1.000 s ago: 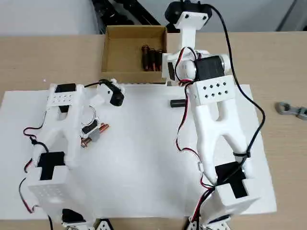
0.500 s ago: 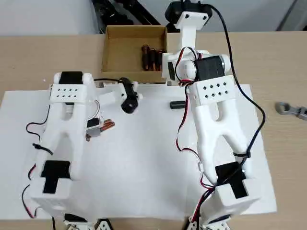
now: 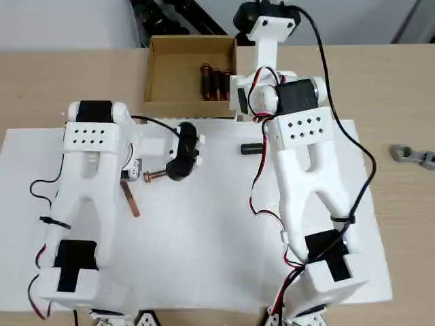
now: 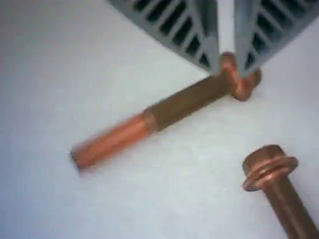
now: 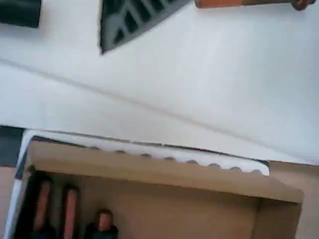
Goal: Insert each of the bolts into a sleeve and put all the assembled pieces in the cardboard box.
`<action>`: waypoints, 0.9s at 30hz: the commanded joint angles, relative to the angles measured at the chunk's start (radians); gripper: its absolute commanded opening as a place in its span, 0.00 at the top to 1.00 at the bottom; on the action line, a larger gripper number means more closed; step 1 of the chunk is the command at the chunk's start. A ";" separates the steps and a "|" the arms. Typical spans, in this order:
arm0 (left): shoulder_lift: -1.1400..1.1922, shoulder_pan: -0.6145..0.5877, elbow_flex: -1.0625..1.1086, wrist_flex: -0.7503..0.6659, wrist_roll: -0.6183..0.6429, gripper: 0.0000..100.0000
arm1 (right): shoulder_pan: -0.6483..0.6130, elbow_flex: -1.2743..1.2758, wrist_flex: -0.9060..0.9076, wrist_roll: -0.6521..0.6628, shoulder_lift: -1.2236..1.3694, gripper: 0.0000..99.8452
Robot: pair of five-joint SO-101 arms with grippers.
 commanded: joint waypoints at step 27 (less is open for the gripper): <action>0.006 -0.032 -0.051 -0.046 1.904 0.92 | 0.035 -0.046 0.214 0.002 -0.065 0.80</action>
